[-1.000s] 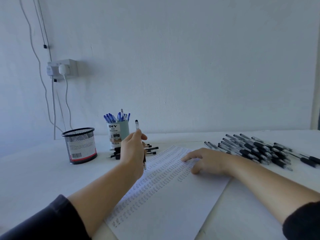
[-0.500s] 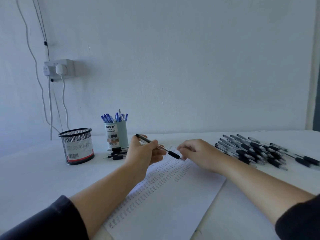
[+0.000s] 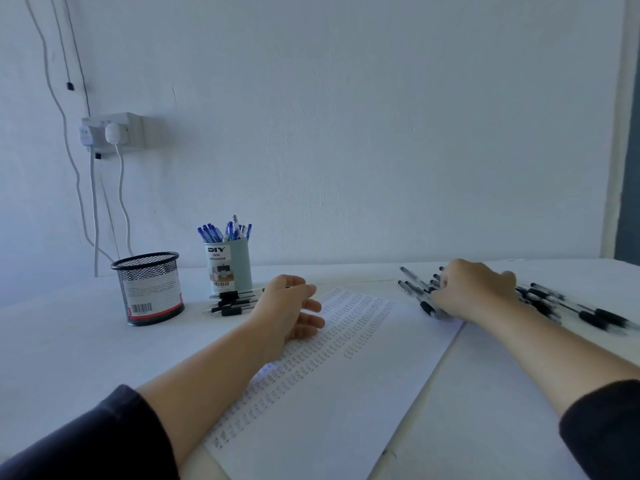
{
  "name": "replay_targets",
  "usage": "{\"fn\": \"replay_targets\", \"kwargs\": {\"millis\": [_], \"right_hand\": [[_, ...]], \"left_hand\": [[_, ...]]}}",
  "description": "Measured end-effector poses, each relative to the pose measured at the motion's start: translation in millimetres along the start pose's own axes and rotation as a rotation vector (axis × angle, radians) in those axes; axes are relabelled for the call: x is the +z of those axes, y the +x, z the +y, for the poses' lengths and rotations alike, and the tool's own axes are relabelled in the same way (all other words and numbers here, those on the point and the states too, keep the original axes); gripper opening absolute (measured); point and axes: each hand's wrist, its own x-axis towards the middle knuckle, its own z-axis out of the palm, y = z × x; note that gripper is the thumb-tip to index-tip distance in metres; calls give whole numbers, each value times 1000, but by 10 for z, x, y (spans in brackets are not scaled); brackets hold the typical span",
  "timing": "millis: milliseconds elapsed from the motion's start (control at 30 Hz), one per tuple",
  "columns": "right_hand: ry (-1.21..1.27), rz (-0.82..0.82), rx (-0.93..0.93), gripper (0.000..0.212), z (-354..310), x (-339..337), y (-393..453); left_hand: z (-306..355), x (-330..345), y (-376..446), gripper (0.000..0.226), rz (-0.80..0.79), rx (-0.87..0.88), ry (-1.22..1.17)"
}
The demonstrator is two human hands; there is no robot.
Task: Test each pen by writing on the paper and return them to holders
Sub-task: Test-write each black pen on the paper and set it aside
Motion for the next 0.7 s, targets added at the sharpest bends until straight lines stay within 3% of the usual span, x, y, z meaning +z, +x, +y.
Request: {"fn": "replay_targets", "kwargs": {"millis": [233,333,467,700], "right_hand": [[-122,-17,58,26,-5,-18,-24],[-178,-31,-55,28,-36,68,-9],[-143,-203,-231,42,-85,182,-1],[-235,-93,-170,39,-19,111,-5]], "left_hand": [[-7,-17,12,7,-34,-14,50],[-20,-20,33,7,-39,-8,56],[-38,-20,48,5,-74,17,138],[-21,-106,101,5,-262,13,245]]}}
